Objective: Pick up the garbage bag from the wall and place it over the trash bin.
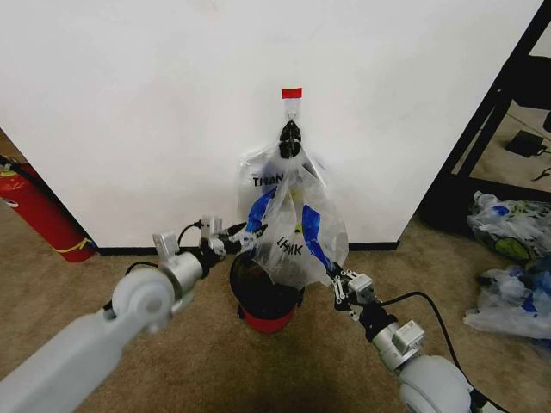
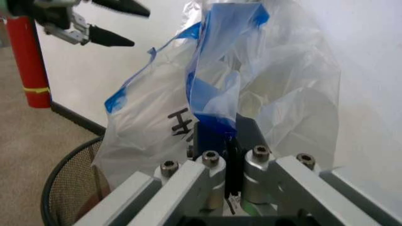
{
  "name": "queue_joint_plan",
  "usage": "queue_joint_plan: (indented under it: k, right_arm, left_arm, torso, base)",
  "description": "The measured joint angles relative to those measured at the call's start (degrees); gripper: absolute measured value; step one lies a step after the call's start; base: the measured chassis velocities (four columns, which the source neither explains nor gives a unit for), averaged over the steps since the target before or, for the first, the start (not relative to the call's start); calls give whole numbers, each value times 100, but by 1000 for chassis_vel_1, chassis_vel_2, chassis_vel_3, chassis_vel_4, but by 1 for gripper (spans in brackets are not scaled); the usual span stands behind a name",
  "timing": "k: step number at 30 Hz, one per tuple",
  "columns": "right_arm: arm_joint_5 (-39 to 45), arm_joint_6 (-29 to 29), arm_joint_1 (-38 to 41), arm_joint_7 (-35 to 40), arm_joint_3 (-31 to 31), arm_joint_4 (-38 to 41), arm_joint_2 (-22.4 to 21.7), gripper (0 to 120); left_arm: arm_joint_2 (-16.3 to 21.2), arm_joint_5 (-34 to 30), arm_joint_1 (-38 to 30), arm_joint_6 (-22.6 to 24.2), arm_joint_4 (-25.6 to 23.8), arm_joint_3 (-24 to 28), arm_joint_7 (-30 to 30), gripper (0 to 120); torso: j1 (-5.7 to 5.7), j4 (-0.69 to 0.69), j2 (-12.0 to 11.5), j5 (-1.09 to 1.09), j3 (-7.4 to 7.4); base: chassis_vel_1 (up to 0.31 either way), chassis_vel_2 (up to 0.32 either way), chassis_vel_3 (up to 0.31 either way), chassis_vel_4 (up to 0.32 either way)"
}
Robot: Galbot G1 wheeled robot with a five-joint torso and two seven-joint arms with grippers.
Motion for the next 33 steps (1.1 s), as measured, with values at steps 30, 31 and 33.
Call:
queue_joint_plan:
  k: [30, 31, 33]
  right_arm:
    - [-2, -18, 73, -3, 21, -106, -135, 0]
    - [-2, -25, 73, 0, 21, -91, -141, 0]
    - [5, -34, 67, 5, 27, -56, -169, 0]
  left_arm:
    - [-412, 615, -188, -438, 1133, 491, 1264, 49]
    - [-419, 654, -211, -417, 1160, 523, 1276, 44]
    - [-461, 761, -243, -382, 1226, 594, 1290, 34]
  torso:
    - [-1, 0, 1, 0, -1]
    - [-1, 0, 1, 0, -1]
    - [-1, 0, 1, 0, -1]
  base:
    - [0, 0, 0, 0]
    - [0, 0, 0, 0]
    - [0, 0, 0, 0]
